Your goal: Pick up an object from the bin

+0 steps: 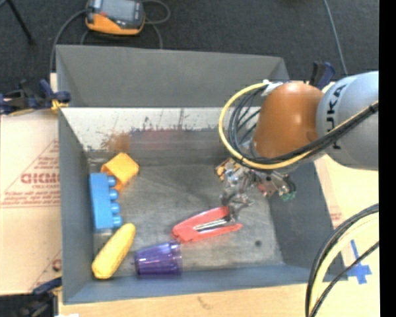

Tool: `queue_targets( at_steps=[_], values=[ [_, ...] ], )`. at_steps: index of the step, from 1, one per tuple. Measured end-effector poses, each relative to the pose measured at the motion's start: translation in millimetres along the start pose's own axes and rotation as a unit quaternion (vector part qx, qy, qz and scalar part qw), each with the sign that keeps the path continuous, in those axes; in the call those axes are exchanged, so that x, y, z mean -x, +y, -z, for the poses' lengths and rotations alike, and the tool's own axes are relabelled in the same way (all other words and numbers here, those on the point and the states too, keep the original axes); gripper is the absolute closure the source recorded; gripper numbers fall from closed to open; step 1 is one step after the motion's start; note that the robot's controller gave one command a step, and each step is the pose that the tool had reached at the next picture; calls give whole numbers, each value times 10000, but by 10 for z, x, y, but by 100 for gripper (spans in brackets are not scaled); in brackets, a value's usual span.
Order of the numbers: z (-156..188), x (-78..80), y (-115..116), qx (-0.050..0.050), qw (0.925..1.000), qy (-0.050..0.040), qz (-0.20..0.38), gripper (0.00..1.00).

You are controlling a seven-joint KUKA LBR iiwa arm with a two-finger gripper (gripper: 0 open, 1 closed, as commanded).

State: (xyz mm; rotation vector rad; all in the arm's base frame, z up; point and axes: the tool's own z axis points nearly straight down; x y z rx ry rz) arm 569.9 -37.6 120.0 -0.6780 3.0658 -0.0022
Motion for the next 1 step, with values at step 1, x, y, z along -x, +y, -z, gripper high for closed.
queue_targets(
  at_steps=[1],
  values=[
    [-25,-333,290,-23,9973,-65,-724,100]
  ],
)
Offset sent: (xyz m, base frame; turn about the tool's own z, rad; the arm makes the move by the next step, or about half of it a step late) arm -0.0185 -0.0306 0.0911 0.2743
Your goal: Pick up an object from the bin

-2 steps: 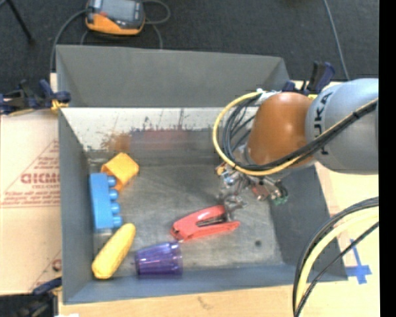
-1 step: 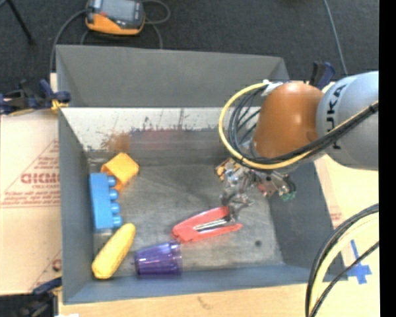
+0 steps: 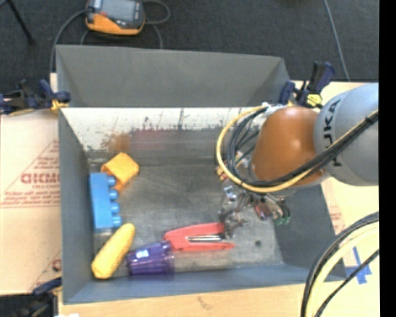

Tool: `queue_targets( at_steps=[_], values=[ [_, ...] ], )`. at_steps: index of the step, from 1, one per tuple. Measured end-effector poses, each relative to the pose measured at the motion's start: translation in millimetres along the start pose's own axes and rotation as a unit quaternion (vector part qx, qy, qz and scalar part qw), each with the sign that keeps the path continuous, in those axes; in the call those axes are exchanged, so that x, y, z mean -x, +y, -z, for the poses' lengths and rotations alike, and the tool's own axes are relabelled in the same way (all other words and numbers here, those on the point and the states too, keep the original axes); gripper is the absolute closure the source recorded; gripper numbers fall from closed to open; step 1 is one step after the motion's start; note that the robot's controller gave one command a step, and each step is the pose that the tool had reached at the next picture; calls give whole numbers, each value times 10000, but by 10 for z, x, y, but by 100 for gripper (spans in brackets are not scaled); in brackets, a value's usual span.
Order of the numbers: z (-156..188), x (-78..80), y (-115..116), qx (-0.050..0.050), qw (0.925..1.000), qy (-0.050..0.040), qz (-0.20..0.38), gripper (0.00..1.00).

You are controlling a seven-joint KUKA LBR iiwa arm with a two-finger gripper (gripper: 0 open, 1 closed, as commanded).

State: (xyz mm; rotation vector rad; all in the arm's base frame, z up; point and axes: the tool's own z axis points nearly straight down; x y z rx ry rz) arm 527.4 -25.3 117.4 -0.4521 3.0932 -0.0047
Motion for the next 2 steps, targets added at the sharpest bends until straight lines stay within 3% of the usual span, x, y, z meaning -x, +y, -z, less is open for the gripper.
queue_targets(
  at_steps=[1,2],
  values=[
    [-116,-113,52,27,9995,70,-312,100],
    [-260,122,291,18,9996,57,269,0]
  ],
)
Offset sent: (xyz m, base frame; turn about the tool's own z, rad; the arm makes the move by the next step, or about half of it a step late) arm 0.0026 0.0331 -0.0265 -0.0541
